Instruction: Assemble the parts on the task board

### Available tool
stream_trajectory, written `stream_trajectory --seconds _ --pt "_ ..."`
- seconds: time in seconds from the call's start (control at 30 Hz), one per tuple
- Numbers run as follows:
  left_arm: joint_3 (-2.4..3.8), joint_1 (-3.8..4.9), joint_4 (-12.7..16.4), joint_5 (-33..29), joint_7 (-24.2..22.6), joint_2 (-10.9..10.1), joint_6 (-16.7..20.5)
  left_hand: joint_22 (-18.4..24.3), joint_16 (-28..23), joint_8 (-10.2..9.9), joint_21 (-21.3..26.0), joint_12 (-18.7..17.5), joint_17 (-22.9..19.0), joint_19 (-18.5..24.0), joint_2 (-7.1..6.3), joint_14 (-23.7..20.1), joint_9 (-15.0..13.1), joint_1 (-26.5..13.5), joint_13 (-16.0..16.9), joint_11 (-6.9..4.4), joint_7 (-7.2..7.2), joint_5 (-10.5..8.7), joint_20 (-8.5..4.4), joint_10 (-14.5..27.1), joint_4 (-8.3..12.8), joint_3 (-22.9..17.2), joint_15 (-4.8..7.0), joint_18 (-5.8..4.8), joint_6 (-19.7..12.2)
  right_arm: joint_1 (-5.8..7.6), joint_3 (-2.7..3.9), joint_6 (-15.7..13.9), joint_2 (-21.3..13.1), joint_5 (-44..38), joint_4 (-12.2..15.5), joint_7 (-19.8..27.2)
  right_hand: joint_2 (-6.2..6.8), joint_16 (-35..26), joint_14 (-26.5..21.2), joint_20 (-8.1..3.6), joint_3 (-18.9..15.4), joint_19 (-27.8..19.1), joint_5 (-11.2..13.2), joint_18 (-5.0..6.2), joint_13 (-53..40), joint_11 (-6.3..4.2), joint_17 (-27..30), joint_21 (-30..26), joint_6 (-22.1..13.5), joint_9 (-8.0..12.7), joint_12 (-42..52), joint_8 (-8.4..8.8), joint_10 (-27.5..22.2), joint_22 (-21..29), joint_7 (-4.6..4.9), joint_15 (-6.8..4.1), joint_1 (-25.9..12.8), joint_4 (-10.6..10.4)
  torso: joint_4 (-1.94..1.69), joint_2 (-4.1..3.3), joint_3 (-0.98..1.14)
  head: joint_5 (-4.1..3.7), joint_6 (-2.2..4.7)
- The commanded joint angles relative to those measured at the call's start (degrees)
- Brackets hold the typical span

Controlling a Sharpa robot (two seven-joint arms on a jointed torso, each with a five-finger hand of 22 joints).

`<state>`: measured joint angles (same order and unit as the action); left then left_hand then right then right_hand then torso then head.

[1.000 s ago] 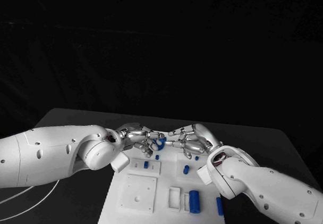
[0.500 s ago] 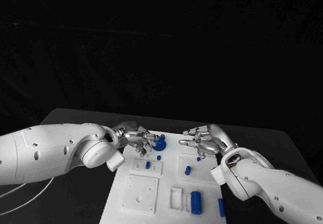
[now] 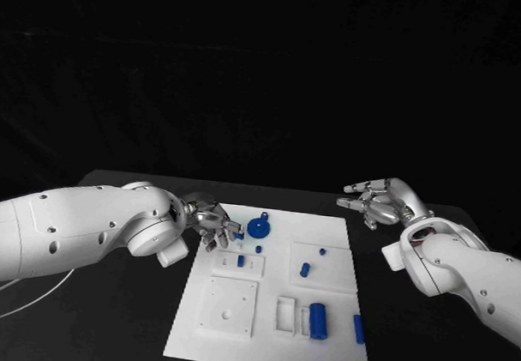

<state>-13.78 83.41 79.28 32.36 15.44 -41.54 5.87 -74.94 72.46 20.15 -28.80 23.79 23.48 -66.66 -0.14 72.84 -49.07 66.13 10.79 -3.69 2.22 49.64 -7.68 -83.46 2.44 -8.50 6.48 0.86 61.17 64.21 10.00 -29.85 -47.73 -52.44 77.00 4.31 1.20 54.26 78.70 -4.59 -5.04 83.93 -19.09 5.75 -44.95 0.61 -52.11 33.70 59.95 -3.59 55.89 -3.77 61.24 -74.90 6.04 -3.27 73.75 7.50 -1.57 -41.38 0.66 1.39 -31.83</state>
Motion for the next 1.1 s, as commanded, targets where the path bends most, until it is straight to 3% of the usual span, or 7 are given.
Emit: stream_trajectory --seconds 0.03,0.17,0.33,0.43,0.7,1.1 --pt "0.01 0.25 0.7 9.8 10.5 0.2 -1.6 -1.1 -0.7 -0.7 -0.2 -0.9 0.1 -0.6 -0.75 0.7 0.0 0.1 0.1 0.01 -2.15 0.64 -0.11 -0.9 7.8 -7.5 0.17 0.75 2.8 0.52 0.02 -0.5 0.4 -1.0 -1.3 1.8 -0.64 0.3 0.1 0.01 0.2 1.7 -0.2 0.44 0.1 -0.21 -0.1 0.2 0.5 0.0 0.3 0.2 0.0 -3.9 0.07 -0.25 0.1 0.4 -0.02 0.0 0.09 -0.04 -0.68" --pt "-0.01 0.27 1.3 14.4 14.3 0.4 -1.9 -1.1 -0.9 -1.0 -0.2 -1.2 0.3 -0.7 -0.77 1.0 -0.2 0.0 0.2 -0.04 -2.15 0.83 -0.16 -1.2 8.0 -7.7 0.23 0.76 3.0 0.84 0.03 -0.5 0.7 -1.8 -2.1 1.7 -0.65 0.3 0.1 0.01 0.2 1.7 -0.2 0.45 0.2 -0.22 -0.1 0.2 0.5 0.0 0.3 0.22 0.0 -3.9 0.07 -0.25 0.1 0.5 -0.13 -0.03 0.15 0.2 -1.2" --pt "-0.03 0.26 2.0 20.5 17.7 0.8 -1.1 -1.1 -1.3 -1.7 -0.3 -1.8 0.6 -1.1 -0.97 1.6 -0.1 -0.4 0.3 -0.18 -2.27 1.27 -0.28 -1.8 8.3 -7.9 0.35 0.79 3.7 1.1 0.1 -0.4 1.0 -2.5 -2.9 1.6 -0.66 0.3 0.1 -0.01 0.9 1.7 -2.4 0.43 0.3 -0.27 0.0 0.3 0.6 0.0 0.2 0.22 0.0 -3.9 0.08 -0.28 0.1 1.0 -0.05 -0.05 -0.02 0.39 -1.53" --pt "-0.04 0.21 2.3 24.0 18.8 1.1 0.0 -1.0 -1.7 -2.0 -0.2 -2.2 0.7 -1.2 -0.97 1.9 -0.3 -0.6 0.3 -0.21 -2.32 1.47 -0.33 -2.2 8.6 -8.0 0.4 0.76 4.0 1.17 0.15 -0.4 1.3 -2.9 -3.2 1.7 -0.56 0.2 0.0 -0.08 1.9 1.7 -2.4 0.46 0.4 -0.27 0.0 0.4 0.6 0.0 0.4 0.27 0.0 -3.9 0.05 -0.33 -0.6 1.8 0.04 -0.08 -0.09 0.7 -1.64" --pt "-0.05 -0.28 2.1 26.9 19.8 2.1 2.0 -1.1 -1.7 -2.4 -0.4 -2.0 1.2 -1.5 -1.19 2.4 -0.3 -1.0 0.6 -0.36 -2.42 2.27 -0.47 -2.6 9.1 -8.2 0.55 0.79 4.5 1.22 0.3 -0.4 1.7 -3.2 -3.4 1.7 -0.52 0.3 0.1 -0.05 2.7 1.7 -3.5 0.43 0.6 -0.3 0.0 0.4 0.6 0.0 0.3 0.23 -0.1 -3.9 0.1 -0.32 -0.7 2.6 -0.03 -0.08 -0.09 0.81 -1.87" --pt "-0.05 -1.53 1.7 28.2 19.9 3.7 2.6 -1.1 -1.8 -2.7 -0.6 -1.8 1.5 -1.7 -1.23 2.8 -0.2 -1.2 0.8 -0.46 -2.47 2.21 -0.54 -2.8 9.3 -8.4 0.63 0.81 4.8 1.22 0.49 -0.2 2.1 -3.3 -3.1 1.6 -0.48 0.3 0.1 -0.06 3.4 1.6 -3.7 0.43 0.6 -0.33 0.0 0.4 0.7 0.0 0.3 0.23 -0.1 -3.9 0.09 -0.33 -1.2 3.1 -0.05 -0.06 -0.12 0.59 -2.89"
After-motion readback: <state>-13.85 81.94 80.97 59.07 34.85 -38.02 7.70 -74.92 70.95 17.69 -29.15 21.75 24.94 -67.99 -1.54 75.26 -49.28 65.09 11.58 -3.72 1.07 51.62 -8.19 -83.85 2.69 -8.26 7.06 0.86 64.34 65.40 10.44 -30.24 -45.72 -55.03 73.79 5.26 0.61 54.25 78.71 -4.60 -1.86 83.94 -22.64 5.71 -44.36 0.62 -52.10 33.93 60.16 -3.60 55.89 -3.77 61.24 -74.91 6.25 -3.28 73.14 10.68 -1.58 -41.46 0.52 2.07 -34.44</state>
